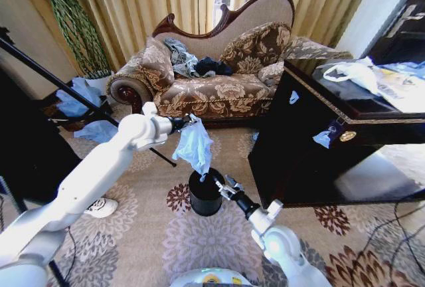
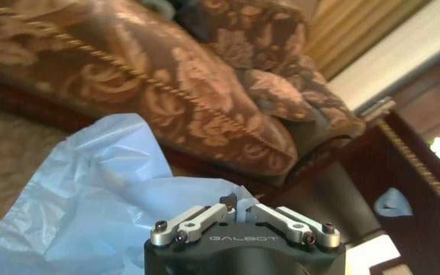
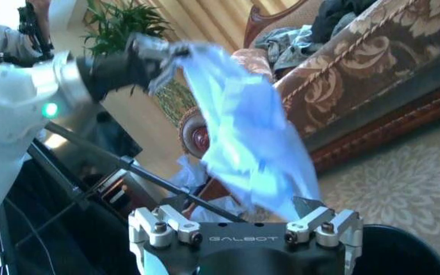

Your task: Place a garbage bag over the trash bin.

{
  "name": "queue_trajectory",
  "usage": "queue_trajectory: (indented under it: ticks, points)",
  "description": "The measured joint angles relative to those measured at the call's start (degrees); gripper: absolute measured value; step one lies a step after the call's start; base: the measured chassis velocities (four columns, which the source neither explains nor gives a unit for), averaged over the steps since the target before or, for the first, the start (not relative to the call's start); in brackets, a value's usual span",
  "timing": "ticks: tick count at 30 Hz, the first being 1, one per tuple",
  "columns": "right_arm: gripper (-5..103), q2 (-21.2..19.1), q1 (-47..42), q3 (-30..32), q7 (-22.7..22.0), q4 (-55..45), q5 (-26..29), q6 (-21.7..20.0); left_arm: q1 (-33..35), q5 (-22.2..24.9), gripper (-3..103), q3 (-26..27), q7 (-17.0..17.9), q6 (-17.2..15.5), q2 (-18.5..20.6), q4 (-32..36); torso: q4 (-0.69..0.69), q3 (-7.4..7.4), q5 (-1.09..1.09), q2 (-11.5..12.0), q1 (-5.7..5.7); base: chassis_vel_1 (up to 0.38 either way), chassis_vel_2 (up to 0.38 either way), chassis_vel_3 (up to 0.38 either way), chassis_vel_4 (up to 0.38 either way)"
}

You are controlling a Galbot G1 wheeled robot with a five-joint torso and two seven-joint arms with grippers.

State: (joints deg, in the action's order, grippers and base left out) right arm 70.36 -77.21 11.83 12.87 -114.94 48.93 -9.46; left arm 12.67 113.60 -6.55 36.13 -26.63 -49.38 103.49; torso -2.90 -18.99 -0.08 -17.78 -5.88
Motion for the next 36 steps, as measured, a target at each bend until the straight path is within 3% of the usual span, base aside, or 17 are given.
queue_trajectory:
  ticks: [5,7,10,15,23,24,25,26,27,31,36]
  points:
    - [95,0.57,0.49,0.24,0.06,0.13,-0.12,0.10,-3.34,2.65,0,-1.19,0.82,0.23,-3.32,-2.04,-0.02,0.01,0.02,0.00,0.00,0.000,0.000,0.000,0.000]
    - [93,0.95,1.54,0.67,0.18,0.66,-0.65,0.55,-4.58,4.45,0,-1.82,2.37,0.51,-5.34,-2.99,-0.02,0.01,0.00,0.00,0.00,0.000,0.000,0.000,0.000]
    - [89,1.19,3.14,0.94,0.37,1.49,-1.06,0.88,-4.98,5.17,0,-2.31,3.26,0.90,-6.48,-3.05,-0.01,0.00,-0.02,0.00,0.00,0.000,0.000,0.000,0.000]
    - [93,1.86,6.93,0.63,0.44,3.49,-1.65,1.28,-5.10,7.53,0,-2.55,5.23,1.90,-7.79,-1.61,-0.01,0.00,-0.01,0.00,0.00,0.000,0.000,0.000,0.000]
    - [93,1.65,9.64,0.14,0.48,6.00,-5.54,2.11,-3.57,10.62,0,-1.46,6.02,2.68,-4.84,2.24,-0.01,0.00,-0.01,0.00,0.00,0.000,0.000,0.000,0.000]
    - [93,1.35,9.55,0.25,0.49,6.03,-6.34,2.15,-2.54,11.60,0,-0.30,4.68,2.43,-3.17,2.83,-0.01,0.01,-0.01,0.00,0.01,0.000,0.000,0.000,0.000]
    - [93,0.51,8.89,0.82,0.47,5.17,-7.37,2.14,0.32,13.65,0,2.64,0.32,1.35,-0.09,3.78,0.01,0.00,-0.03,0.00,0.01,0.000,0.000,0.000,0.000]
    - [93,0.14,8.53,1.12,0.44,4.60,-7.94,2.12,1.57,14.32,0,3.77,-1.79,0.75,0.90,4.16,0.01,0.01,-0.03,0.00,0.01,0.000,0.000,0.000,0.000]
    - [93,0.14,8.53,1.12,0.44,4.60,-7.94,2.12,1.57,14.32,0,3.77,-1.79,0.75,0.90,4.16,0.01,0.01,-0.03,0.00,0.01,0.000,0.000,0.000,0.000]
    - [94,-0.91,6.71,2.90,0.75,2.53,-10.83,2.31,6.24,15.16,0,6.70,-9.03,0.61,2.68,4.36,-0.01,0.01,0.01,0.00,0.01,0.000,0.000,0.000,0.000]
    - [95,-1.75,5.15,4.32,0.81,1.07,-11.20,2.55,10.62,14.76,0,9.16,-11.11,1.33,3.17,3.85,-0.01,0.01,-0.02,0.00,0.01,0.000,0.000,0.000,0.000]
